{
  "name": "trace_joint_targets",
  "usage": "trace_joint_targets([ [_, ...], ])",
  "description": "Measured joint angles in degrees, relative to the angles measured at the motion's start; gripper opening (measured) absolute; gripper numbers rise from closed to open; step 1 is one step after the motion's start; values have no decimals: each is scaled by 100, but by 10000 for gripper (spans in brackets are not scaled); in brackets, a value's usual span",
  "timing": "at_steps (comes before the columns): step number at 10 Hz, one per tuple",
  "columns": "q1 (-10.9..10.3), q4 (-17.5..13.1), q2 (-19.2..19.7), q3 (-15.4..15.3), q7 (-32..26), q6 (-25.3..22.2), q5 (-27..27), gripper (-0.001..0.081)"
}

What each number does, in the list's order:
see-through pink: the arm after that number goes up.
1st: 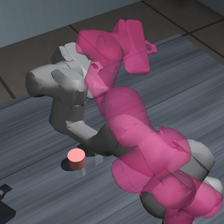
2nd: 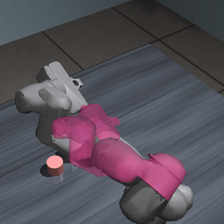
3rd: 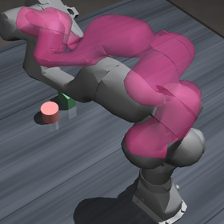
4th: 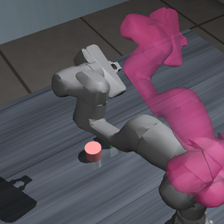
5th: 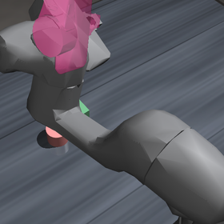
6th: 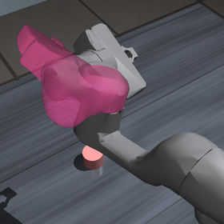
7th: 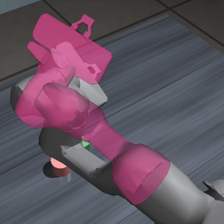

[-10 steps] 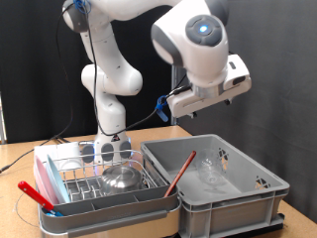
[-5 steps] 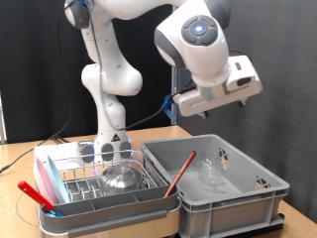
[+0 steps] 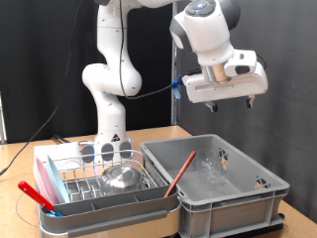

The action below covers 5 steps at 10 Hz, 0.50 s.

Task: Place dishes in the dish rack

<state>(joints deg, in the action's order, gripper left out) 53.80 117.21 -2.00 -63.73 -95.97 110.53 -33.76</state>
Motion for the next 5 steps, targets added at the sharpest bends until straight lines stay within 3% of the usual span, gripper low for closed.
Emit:
trace_joint_targets([
  [1, -4, -31, 91, -7, -98, -123, -143, 809],
  [2, -5, 7, 161, 17, -126, -82, -697, 809],
  [3, -5, 208, -9, 74, 2, 103, -1388, 809],
  [5, 39, 447, -633, 176, 884, 414, -1623, 809],
])
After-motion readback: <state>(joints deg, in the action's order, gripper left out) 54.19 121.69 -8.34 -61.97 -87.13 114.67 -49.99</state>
